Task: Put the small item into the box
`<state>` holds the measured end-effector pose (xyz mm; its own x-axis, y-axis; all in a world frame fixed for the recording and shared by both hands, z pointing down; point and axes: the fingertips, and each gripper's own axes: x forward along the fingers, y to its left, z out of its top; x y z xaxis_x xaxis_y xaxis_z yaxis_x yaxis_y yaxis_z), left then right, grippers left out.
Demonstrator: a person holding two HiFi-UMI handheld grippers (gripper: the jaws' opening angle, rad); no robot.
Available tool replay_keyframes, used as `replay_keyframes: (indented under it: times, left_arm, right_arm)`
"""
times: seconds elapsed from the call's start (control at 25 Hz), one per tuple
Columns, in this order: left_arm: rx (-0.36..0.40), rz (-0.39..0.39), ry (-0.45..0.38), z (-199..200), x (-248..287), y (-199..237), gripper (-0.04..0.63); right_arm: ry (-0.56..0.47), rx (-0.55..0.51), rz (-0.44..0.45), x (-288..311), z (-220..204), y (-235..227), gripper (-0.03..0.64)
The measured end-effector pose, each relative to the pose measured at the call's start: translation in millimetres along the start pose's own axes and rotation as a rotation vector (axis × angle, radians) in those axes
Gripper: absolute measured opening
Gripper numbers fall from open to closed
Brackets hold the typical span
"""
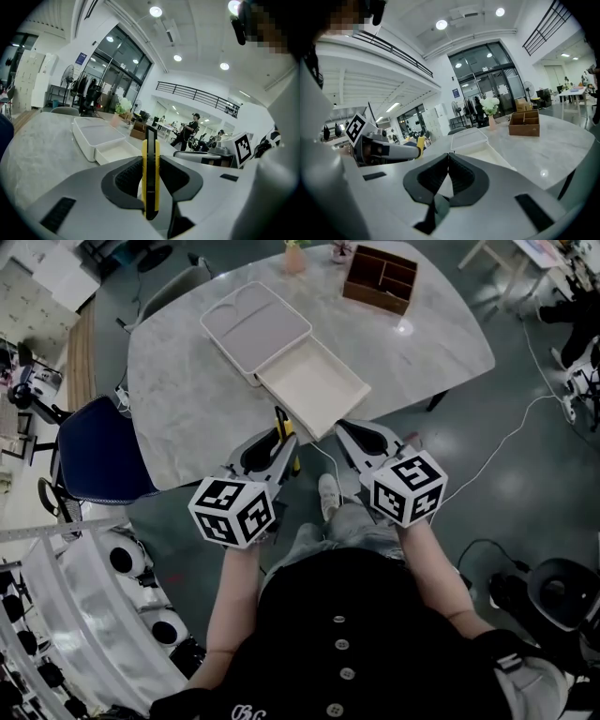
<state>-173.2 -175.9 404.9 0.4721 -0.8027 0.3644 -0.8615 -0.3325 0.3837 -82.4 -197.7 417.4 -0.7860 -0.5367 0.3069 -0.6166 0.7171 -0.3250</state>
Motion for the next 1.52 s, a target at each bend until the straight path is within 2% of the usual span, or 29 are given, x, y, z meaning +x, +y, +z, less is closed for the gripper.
replay_keyframes:
  times: [0.48,0.72,0.96,1.12,1.52]
  left_arm:
    - [0.023,0.057,-0.023,48,52,25,0.126]
    - [0.041,0.047,-0.019,55,68,24,0.126]
    - [0.055,0.024,-0.006,59,78,26,0.126]
    - [0.091,-0.001,0.012,64,86,29,0.126]
    - [0.130,-0.141,0.107,78,96,44,0.126]
  right_arm:
    - [-0.012,-0.004,0.062,46,40,-43,0.006]
    - [-0.011,-0.016,0.084,53,47,-55,0.006]
    - [-0.040,0.003,0.045,50,54,-67,0.006]
    - [-0.041,0.007,0.009,48,54,-72,0.006]
    - [-0.083,0.095,-0.152,53,62,-79,0.006]
